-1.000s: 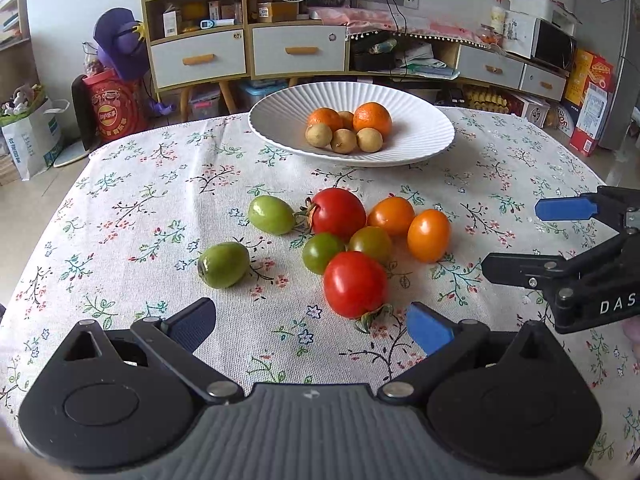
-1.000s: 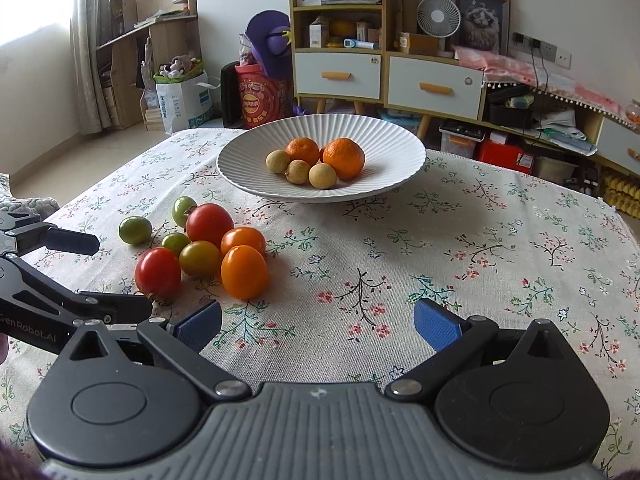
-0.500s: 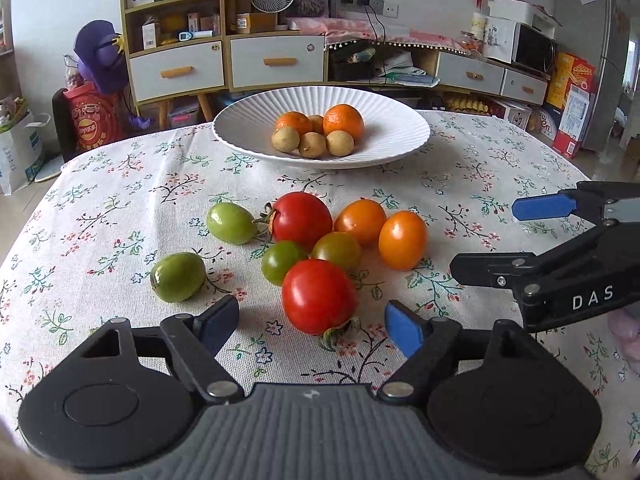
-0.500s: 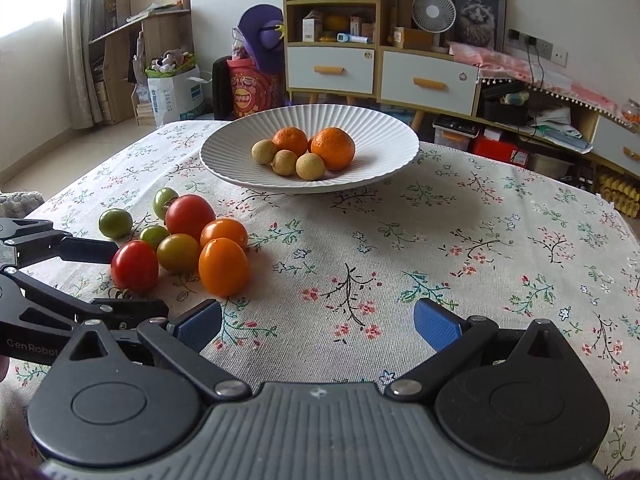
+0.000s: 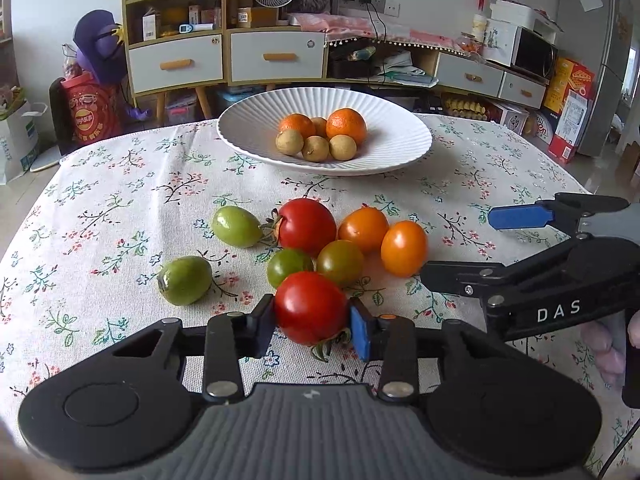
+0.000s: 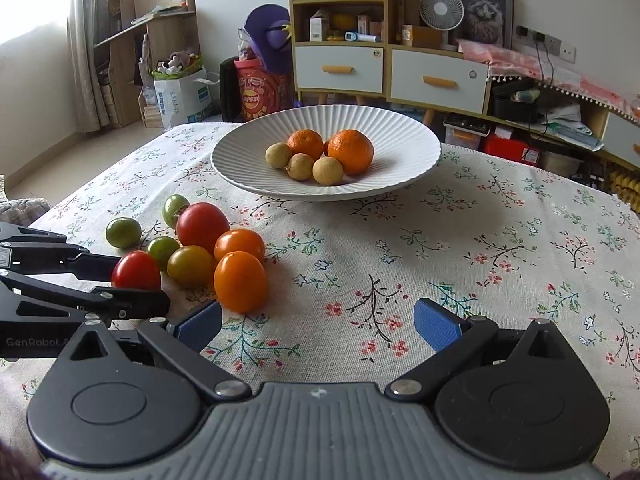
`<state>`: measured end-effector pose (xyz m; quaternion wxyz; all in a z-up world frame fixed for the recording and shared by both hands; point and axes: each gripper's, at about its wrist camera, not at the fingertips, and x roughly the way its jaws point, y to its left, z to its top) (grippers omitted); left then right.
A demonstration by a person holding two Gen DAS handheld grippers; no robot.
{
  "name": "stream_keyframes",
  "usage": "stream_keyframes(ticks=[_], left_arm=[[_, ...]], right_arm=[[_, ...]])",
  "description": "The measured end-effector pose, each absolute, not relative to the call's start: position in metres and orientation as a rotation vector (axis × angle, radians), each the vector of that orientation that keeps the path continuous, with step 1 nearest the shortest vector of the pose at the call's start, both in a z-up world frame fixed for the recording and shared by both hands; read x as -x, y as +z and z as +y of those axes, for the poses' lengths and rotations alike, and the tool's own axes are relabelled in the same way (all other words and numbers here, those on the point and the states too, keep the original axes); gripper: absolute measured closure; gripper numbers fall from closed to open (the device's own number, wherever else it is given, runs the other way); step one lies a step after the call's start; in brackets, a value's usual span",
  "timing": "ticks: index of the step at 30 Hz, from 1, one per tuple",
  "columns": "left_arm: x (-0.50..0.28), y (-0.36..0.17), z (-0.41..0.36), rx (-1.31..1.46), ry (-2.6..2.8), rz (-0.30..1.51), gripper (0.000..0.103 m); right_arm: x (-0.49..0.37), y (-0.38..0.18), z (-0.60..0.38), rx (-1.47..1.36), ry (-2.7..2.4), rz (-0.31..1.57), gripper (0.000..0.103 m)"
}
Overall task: Organize fruits
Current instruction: 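Grasp a red tomato with the left tool while the right tool grasps an orange tomato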
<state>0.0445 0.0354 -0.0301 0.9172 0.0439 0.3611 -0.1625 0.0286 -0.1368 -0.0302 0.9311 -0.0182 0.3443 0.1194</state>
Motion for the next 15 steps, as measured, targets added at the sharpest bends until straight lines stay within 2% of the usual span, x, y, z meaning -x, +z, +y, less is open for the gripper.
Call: stream_keyframes(ticks=[3, 6, 12, 14, 15], left_arm=[[-0.044, -0.029, 0.043, -0.079, -0.315, 0.756, 0.074], [-0.043, -0.028, 0.050, -0.066, -0.298, 0.768, 0.074], [-0.042, -0.028, 0.058, -0.052, -0.290, 0.780, 0.074], [-0.042, -0.028, 0.057, -0.053, -0.293, 0.780, 0.074], [-0.042, -0.028, 0.057, -0.054, -0.295, 0.780, 0.074]], right_arm=[[-0.030, -0.029, -0.130, 0.033, 0.274, 0.696, 0.002], [-0.029, -0.029, -0.121, 0.051, 0.308, 0.682, 0.011], [-0.030, -0.029, -0.108, 0.090, 0.355, 0.674, 0.032], [-0.030, -0.029, -0.106, 0.099, 0.359, 0.676, 0.044], [-0.029, -0.029, -0.105, 0.102, 0.360, 0.677, 0.046]])
